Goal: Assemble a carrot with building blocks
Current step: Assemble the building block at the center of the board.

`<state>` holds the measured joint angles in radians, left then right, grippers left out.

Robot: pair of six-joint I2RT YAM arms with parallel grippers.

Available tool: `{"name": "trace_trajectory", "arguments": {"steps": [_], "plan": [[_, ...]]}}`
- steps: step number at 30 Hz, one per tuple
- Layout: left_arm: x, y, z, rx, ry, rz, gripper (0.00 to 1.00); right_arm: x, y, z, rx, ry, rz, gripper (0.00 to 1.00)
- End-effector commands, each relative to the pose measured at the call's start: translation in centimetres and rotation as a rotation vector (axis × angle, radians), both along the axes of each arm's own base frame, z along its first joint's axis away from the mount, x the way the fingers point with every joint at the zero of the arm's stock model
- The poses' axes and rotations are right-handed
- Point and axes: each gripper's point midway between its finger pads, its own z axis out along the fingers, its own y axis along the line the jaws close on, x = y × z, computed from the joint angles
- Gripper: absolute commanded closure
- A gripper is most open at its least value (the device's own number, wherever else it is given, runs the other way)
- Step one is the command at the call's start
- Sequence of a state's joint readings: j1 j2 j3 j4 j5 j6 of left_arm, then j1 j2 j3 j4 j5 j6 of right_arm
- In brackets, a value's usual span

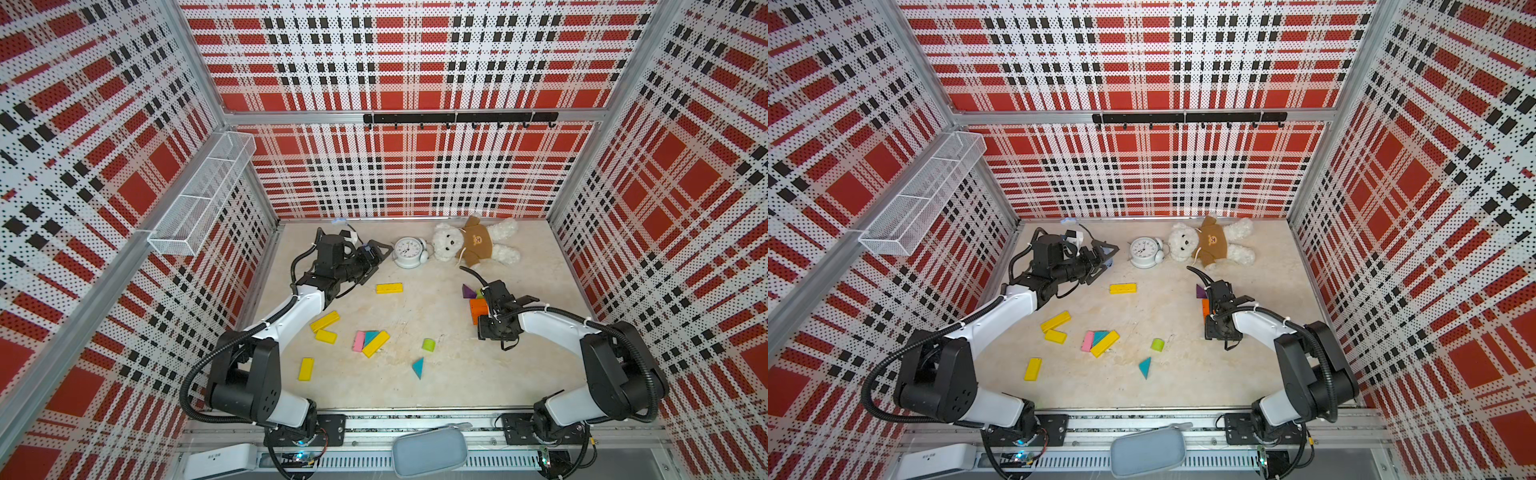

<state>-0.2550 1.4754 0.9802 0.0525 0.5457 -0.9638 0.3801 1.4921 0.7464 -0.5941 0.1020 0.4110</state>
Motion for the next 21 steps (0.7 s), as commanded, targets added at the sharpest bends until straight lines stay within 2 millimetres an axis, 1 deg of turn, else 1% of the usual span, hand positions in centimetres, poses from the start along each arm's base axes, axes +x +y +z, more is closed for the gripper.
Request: {"name": "trace_trajectory", "arguments": {"steps": [1,8,12,18,21], "plan": [[0.07,-0.43,0.16,-0.003,-0.017,-0.017,0.01,0.76,-0.16,0.06,-0.017,-0.015,-0.001,0.39],[0.08,-0.45,0.18,-0.004,-0.016,-0.018,0.01,0.74,-0.08,-0.08,-0.015,-0.01,0.002,0.39],[0.06,-0.5,0.54,-0.003,-0.028,-0.023,0.0,0.78,-0.08,-0.14,-0.017,-0.008,0.002,0.39],[0.03,-0.53,0.45,-0.004,-0.026,-0.026,0.0,0.83,-0.19,0.15,-0.017,-0.022,-0.003,0.38],[0.02,-0.64,0.46,-0.007,-0.025,-0.032,0.0,0.73,-0.17,0.13,-0.015,-0.02,0.0,0.32]]}}
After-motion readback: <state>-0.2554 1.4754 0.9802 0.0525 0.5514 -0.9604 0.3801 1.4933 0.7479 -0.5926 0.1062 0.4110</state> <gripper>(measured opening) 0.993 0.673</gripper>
